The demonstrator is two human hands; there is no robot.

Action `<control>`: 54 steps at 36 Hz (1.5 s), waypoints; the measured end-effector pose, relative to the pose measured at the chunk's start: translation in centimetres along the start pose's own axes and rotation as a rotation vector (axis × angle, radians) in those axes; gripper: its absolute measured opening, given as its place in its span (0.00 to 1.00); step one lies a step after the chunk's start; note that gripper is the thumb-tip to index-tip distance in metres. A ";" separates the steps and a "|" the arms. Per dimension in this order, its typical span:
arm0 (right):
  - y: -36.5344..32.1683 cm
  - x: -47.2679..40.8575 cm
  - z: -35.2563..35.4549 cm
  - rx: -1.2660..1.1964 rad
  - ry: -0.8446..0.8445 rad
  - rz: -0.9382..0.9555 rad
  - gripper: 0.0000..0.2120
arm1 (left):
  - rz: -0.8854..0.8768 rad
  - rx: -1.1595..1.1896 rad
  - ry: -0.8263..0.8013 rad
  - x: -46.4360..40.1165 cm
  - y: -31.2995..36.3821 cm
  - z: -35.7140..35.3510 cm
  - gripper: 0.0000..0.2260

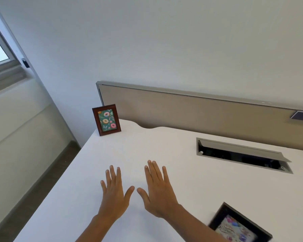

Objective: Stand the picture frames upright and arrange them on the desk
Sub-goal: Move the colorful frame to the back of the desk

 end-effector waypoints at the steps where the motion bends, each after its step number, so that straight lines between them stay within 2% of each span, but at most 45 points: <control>1: 0.2 1.3 0.1 -0.008 -0.005 0.004 0.38 | -0.016 0.006 0.000 0.9 1.0 -0.2 0.47; 11: 1.8 13.5 0.6 -0.074 -0.037 0.034 0.34 | -0.155 0.152 -0.120 7.5 10.4 -2.8 0.40; 15: 3.4 17.4 2.1 -0.137 -0.050 0.044 0.36 | -0.219 0.227 -0.150 10.0 14.0 -3.7 0.40; 24: 8.9 24.5 3.7 -0.082 0.061 -0.033 0.38 | -0.241 0.183 -0.221 13.5 20.5 -6.1 0.39; 30: 11.9 28.1 6.1 -0.166 0.178 -0.090 0.38 | -0.275 0.156 -0.246 14.6 23.5 -6.9 0.39; 35: 14.6 30.4 8.9 -0.321 0.358 -0.160 0.39 | -0.283 0.235 -0.274 14.5 25.2 -7.0 0.37; 40: 17.4 31.6 10.0 -0.410 0.458 -0.288 0.36 | -0.259 0.346 -0.343 14.4 27.1 -6.5 0.37; 44: 19.2 32.0 9.2 -0.581 0.474 -0.425 0.34 | -0.226 0.475 -0.363 13.9 28.4 -5.9 0.36; 51: 20.6 31.7 6.5 -1.118 0.476 -0.661 0.30 | -0.131 0.647 -0.447 13.6 29.4 -5.8 0.25; 54: 20.1 31.4 6.3 -1.259 0.432 -0.705 0.23 | -0.162 0.646 -0.436 13.8 29.9 -5.3 0.19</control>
Point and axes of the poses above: each hand's wrist, its own x-axis away from the middle knuckle, its own z-axis out of the back of the hand, y = z × x, the point moved 5 cm from there along -x, towards the middle knuckle, and after that the axes turned 11 degrees about -x, right-handed, at the moved point
